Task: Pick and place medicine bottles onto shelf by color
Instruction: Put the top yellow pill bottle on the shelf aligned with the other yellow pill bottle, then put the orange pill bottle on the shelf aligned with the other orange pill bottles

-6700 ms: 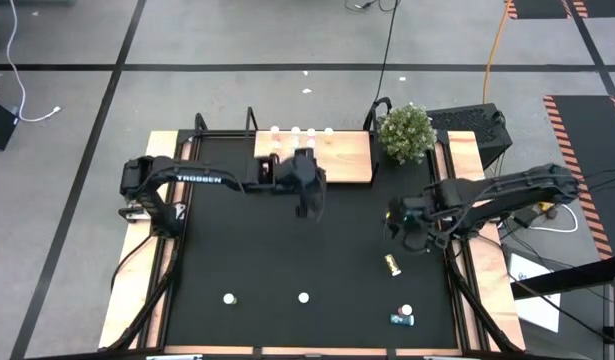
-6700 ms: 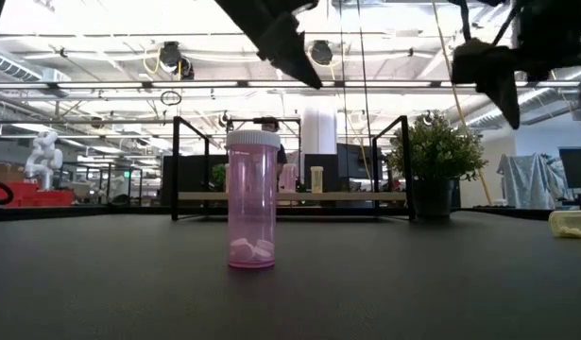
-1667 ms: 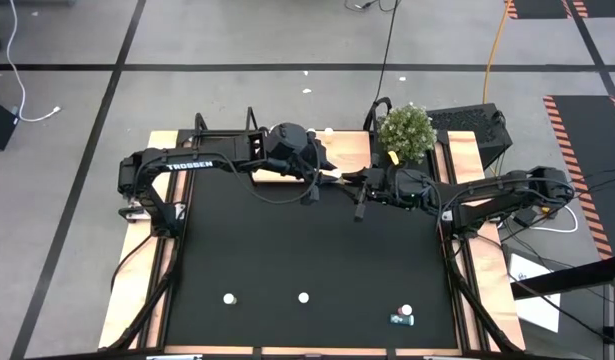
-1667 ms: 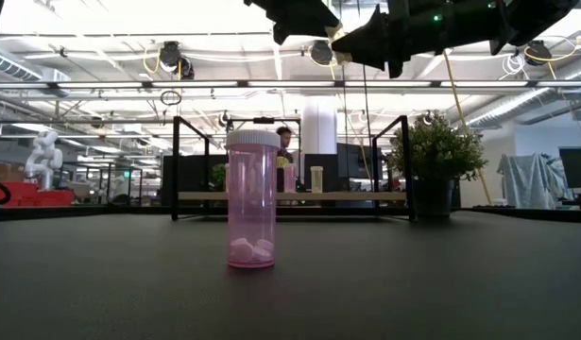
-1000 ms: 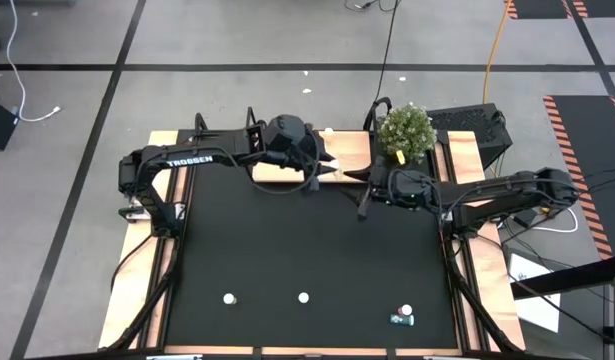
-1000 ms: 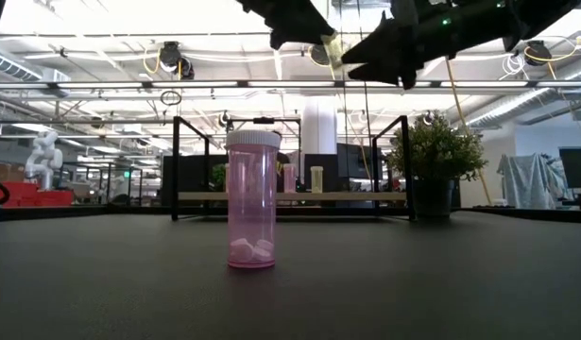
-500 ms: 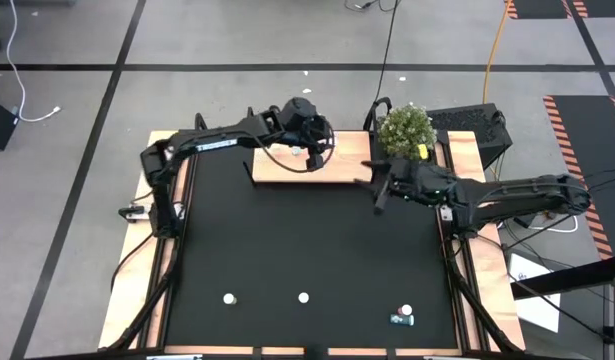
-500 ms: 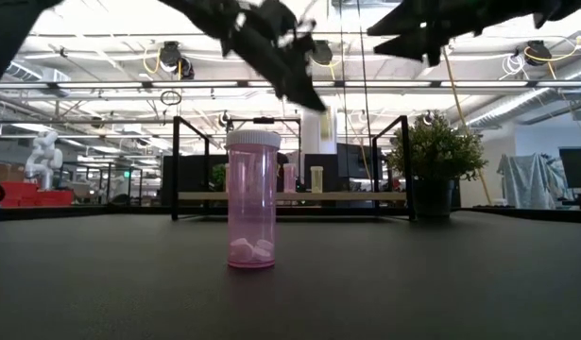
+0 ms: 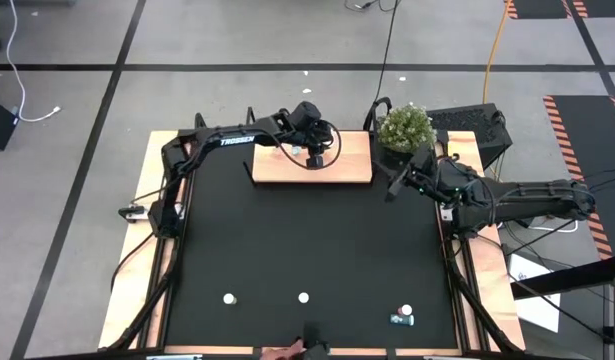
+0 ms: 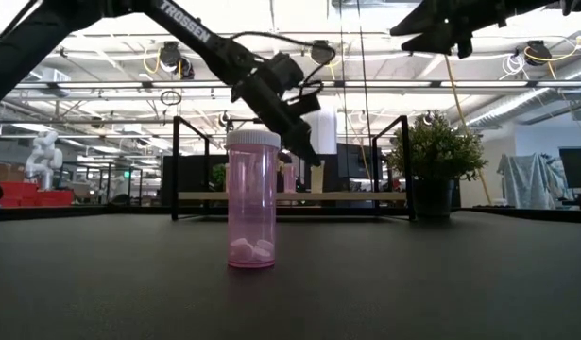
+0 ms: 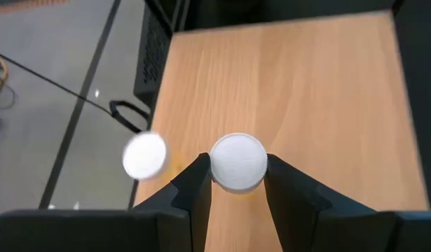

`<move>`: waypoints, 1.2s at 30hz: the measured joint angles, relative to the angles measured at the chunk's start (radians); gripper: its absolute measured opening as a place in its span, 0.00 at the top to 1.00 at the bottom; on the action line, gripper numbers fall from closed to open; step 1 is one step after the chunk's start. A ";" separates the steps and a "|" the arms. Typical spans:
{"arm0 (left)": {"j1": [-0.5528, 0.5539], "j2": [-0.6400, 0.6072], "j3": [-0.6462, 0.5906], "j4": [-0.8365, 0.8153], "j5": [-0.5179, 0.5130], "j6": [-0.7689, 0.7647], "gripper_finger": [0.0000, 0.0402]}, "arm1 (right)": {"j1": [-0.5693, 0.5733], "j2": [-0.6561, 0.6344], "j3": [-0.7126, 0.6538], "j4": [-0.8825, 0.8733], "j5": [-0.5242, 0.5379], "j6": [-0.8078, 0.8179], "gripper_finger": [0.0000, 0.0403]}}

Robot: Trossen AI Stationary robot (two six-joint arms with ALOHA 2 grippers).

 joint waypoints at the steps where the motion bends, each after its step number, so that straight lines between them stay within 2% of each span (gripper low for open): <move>1: 0.000 0.008 0.000 0.000 0.000 0.000 0.70 | 0.000 0.000 0.000 -0.002 0.000 0.000 0.37; 21: -0.003 0.014 0.000 0.016 0.009 -0.071 0.68 | -0.001 0.006 0.000 -0.003 0.022 0.029 0.37; 27: -0.003 0.014 0.000 0.016 0.017 -0.087 0.57 | -0.001 0.006 0.000 -0.003 0.022 0.029 0.36; 33: -0.002 0.014 0.000 0.028 -0.006 -0.088 0.42 | -0.001 0.006 0.000 0.001 0.021 0.029 0.30; 36: -0.004 -0.006 0.000 0.037 -0.033 -0.093 0.36 | -0.001 0.006 0.000 0.025 -0.033 0.036 0.29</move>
